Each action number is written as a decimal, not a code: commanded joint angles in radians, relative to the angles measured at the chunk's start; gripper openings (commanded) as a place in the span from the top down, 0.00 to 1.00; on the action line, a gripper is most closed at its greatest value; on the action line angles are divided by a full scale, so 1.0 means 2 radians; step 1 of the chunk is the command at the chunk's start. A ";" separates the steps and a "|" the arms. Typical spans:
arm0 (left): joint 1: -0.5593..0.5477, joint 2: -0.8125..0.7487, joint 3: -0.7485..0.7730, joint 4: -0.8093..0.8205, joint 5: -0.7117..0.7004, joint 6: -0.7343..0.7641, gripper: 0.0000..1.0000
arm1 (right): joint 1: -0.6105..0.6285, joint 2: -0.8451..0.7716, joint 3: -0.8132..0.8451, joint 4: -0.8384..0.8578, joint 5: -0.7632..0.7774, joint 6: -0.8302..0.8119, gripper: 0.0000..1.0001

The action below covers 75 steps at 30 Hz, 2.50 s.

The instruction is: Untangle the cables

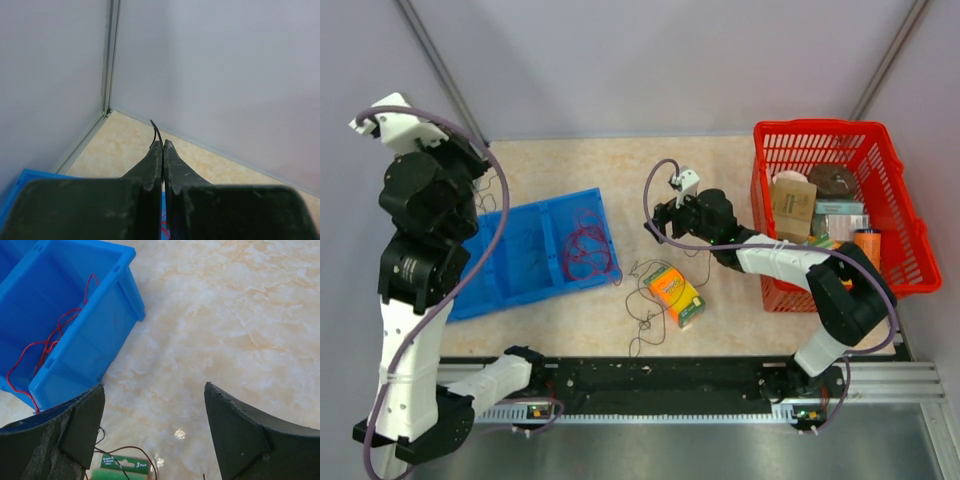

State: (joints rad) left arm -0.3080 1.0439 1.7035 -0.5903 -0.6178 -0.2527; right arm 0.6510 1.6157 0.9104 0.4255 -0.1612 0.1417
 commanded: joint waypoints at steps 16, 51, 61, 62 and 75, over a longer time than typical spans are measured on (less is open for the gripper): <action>0.017 -0.007 -0.125 0.082 -0.057 0.024 1.00 | -0.004 -0.015 0.007 0.015 0.003 0.002 0.21; -0.022 0.003 -0.394 0.171 0.440 -0.152 0.48 | -0.019 0.064 0.080 -0.150 -0.196 -0.027 0.28; -0.024 -0.081 -0.428 0.191 0.474 -0.143 0.43 | -0.006 0.135 0.190 -0.321 -0.258 -0.068 0.32; -0.024 -0.094 -0.431 0.186 0.464 -0.139 0.43 | -0.001 0.145 0.206 -0.344 -0.258 -0.084 0.34; -0.024 -0.132 -0.406 0.152 0.443 -0.126 0.42 | 0.017 0.176 0.250 -0.421 -0.267 -0.111 0.53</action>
State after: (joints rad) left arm -0.3588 0.7704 0.8562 -0.3012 0.2676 -0.5106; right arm 0.6800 1.9697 1.3579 -0.3824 -0.6506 -0.0441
